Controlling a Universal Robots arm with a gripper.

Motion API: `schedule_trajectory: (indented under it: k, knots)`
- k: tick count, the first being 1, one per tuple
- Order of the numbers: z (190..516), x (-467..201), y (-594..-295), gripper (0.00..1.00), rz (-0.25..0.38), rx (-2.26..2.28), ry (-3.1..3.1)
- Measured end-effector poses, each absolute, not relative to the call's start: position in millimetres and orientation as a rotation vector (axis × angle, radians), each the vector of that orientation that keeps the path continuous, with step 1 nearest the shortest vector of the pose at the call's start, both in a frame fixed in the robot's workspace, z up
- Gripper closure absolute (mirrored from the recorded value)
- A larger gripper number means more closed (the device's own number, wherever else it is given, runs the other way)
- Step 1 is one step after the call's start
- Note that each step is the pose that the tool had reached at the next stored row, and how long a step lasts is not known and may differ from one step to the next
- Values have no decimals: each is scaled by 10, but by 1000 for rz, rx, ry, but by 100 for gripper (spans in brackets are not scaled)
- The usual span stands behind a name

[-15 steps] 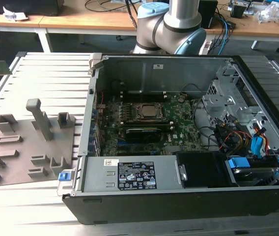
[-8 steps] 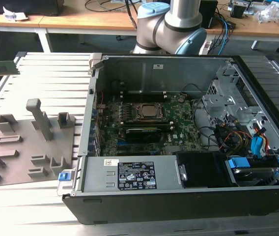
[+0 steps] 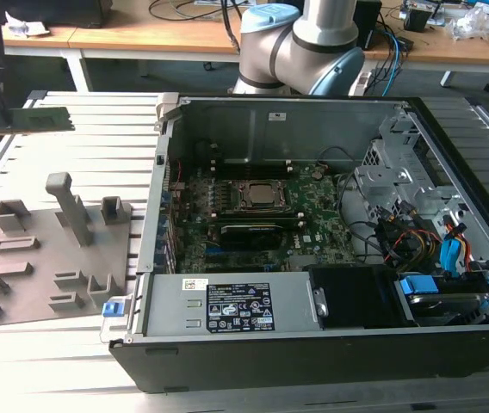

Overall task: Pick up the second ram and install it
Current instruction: 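Pick up the second ram and move it above second insertion slot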

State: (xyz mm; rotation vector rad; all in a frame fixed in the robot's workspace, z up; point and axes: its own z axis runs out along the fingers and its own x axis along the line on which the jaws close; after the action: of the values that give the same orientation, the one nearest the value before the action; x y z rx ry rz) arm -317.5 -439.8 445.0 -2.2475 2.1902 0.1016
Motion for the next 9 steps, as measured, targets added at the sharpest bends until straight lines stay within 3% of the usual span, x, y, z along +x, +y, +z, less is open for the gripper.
schedule_trajectory:
  k: [9]
  knots:
    - [4451,-2829,-4397,86,102,-2248,2191]
